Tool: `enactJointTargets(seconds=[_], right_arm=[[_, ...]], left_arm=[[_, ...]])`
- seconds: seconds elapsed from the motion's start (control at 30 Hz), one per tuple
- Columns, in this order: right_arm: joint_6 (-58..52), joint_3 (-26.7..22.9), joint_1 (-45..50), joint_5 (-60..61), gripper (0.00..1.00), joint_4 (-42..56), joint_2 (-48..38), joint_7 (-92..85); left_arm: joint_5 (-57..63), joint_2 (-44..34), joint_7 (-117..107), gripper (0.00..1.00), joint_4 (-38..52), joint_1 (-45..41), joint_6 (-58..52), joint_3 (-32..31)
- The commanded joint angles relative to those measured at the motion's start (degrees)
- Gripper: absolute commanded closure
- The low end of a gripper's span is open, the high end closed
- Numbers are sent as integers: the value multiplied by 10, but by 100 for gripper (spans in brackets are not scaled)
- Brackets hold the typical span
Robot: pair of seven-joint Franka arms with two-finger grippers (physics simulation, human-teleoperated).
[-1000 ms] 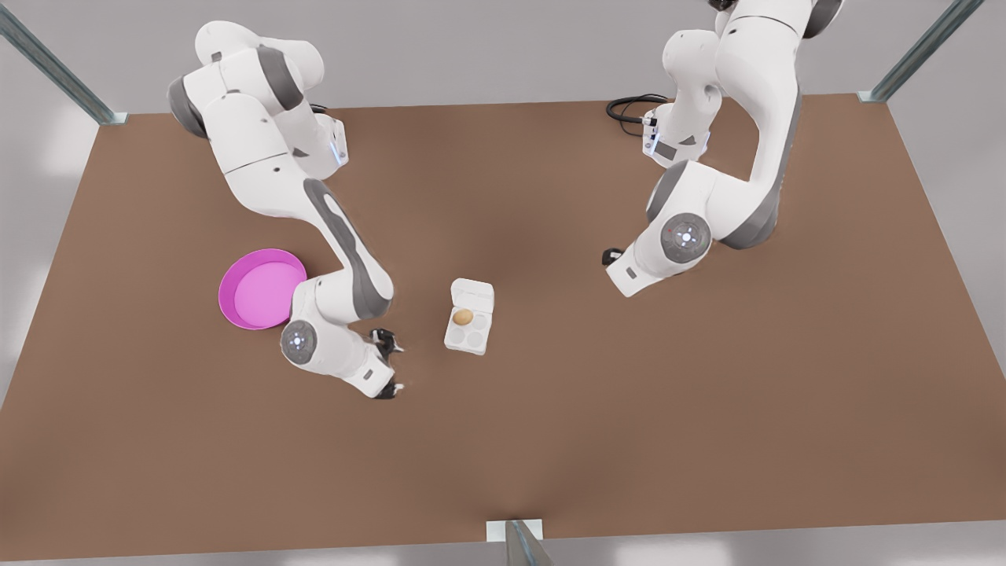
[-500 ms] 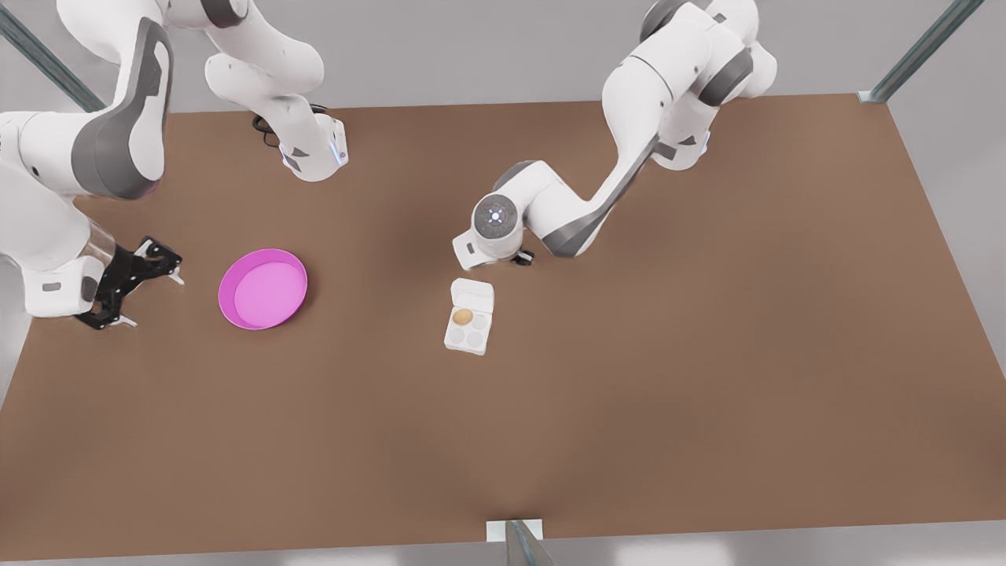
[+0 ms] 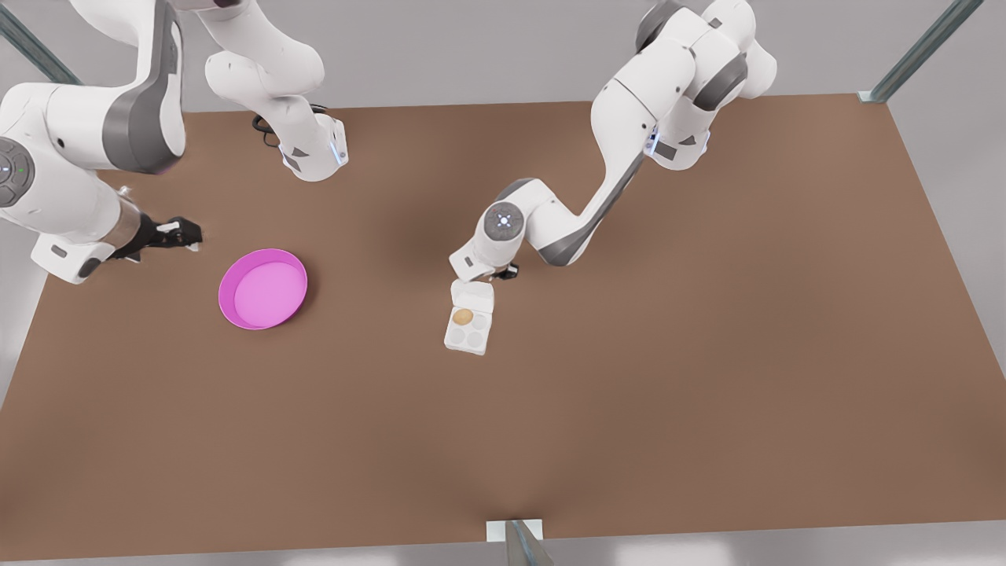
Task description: Pack egg into the box and close the box lid
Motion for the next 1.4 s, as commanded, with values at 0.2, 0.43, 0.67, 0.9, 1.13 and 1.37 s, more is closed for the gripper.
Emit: enactJointTargets(seconds=[0.2,0.43,0.67,0.9,1.13,1.37], right_arm=[[-3,-1,2,0,0,1,0,212],[-3,-1,2,2,0,1,0,211],[-2,-1,2,3,0,1,0,204],[27,-3,3,8,0,2,20,167],[67,-4,4,21,0,2,15,126],[71,-4,4,21,0,1,15,124]], left_arm=[[0,19,-47,55,-3,-3,93,-1],[-10,26,-48,55,10,-1,96,-1],[-18,68,-40,55,76,13,95,1],[25,-10,19,30,273,171,-463,3],[75,-267,402,0,58,295,-443,59],[37,-278,365,0,90,275,-495,122]])
